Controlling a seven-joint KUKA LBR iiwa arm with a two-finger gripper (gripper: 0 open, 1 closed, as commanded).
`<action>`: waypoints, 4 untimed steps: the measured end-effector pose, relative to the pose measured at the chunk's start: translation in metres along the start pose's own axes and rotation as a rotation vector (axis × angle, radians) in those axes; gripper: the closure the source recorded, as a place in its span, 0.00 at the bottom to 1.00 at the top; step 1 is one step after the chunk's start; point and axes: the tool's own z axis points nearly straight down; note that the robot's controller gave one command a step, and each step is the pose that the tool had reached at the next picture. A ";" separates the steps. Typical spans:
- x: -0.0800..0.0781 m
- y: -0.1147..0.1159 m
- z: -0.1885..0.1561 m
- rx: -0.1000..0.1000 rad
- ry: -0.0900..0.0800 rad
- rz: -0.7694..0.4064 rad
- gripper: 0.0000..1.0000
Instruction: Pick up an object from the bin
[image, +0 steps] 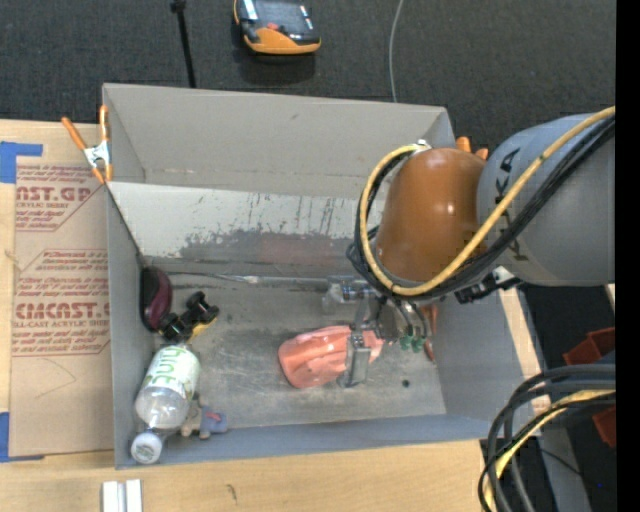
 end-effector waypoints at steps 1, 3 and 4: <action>-0.001 0.000 -0.005 0.000 -0.008 0.000 0.00; -0.013 -0.009 0.076 0.000 -0.009 -0.027 0.00; -0.018 -0.013 0.098 -0.005 -0.018 0.121 1.00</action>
Offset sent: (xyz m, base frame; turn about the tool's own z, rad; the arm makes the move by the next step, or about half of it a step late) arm 0.0087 -0.0090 -0.0729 -0.1232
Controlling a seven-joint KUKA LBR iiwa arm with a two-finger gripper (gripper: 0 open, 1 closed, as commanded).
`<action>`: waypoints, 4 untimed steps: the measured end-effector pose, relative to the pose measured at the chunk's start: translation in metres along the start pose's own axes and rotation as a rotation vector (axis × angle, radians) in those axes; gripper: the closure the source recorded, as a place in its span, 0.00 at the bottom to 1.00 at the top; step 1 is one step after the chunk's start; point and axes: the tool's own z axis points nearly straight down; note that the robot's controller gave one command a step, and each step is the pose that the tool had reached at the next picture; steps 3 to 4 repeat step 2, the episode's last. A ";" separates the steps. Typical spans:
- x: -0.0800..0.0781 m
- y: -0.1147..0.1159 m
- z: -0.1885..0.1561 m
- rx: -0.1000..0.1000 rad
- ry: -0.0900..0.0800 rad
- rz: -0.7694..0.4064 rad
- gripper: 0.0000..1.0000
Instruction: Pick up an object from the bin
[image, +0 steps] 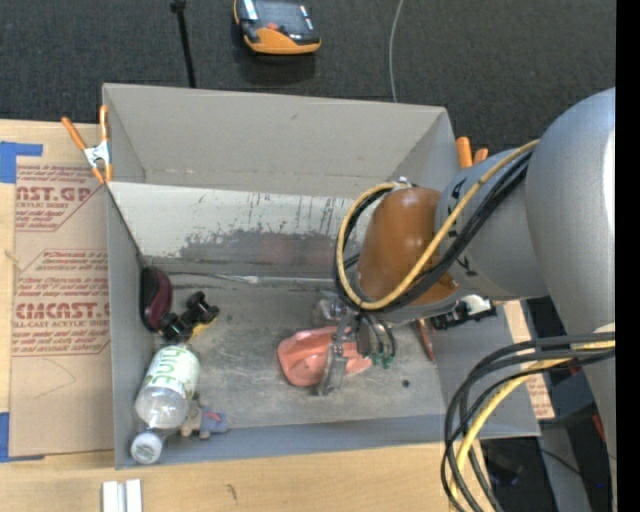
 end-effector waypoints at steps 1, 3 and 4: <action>0.000 0.000 0.000 0.000 0.000 0.000 1.00; 0.010 0.042 -0.149 0.007 0.011 0.193 1.00; 0.010 0.042 -0.149 0.007 0.011 0.193 1.00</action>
Offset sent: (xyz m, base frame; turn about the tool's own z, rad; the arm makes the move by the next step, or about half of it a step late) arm -0.0063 0.0413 0.1500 0.1957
